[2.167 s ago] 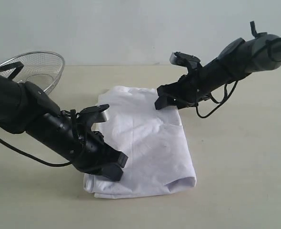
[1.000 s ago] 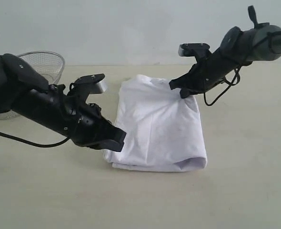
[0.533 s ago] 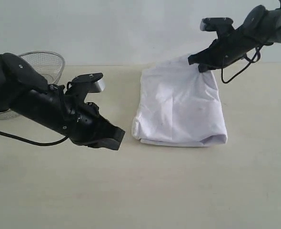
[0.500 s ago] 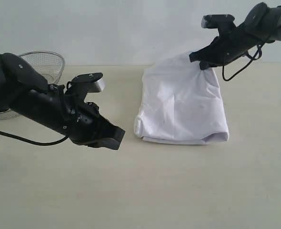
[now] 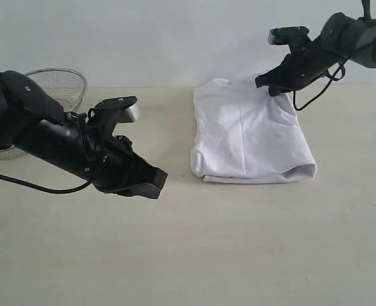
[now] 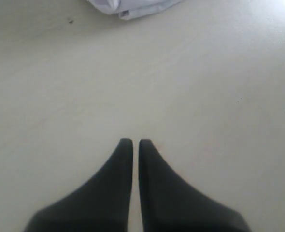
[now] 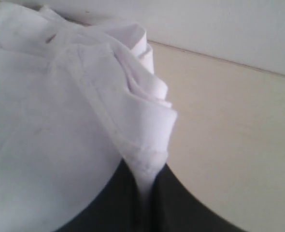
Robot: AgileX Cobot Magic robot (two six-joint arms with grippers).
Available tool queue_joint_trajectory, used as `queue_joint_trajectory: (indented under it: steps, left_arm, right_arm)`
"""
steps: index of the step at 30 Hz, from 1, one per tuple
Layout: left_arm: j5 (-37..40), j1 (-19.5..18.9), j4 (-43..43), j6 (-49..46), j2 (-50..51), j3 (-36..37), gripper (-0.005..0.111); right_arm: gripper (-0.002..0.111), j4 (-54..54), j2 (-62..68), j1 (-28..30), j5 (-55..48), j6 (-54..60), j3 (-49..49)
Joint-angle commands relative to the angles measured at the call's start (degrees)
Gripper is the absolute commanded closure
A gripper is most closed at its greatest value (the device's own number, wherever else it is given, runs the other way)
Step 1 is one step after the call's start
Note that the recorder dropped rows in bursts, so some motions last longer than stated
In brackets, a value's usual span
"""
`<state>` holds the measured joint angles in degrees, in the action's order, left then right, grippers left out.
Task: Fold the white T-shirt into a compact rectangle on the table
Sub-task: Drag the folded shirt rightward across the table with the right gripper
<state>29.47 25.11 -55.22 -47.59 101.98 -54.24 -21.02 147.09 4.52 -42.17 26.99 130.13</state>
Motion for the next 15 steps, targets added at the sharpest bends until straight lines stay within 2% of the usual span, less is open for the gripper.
queue_joint_trajectory:
  steps: [1,8,15]
  left_arm:
    - [-0.14,0.11,0.17,0.49,-0.51,-0.11,0.102]
    - [-0.84,0.11,0.17,0.5,-0.51,-0.11,0.102]
    - [-0.99,0.11,0.17,1.32,-0.51,-0.11,0.102]
  right_arm:
    - [0.108,1.44,0.38,1.62,2.61,-1.42,1.46]
    - [0.108,1.34,0.38,4.23,3.12,-1.52,1.46]
    - [0.108,0.69,0.38,4.25,5.18,-1.52,1.46]
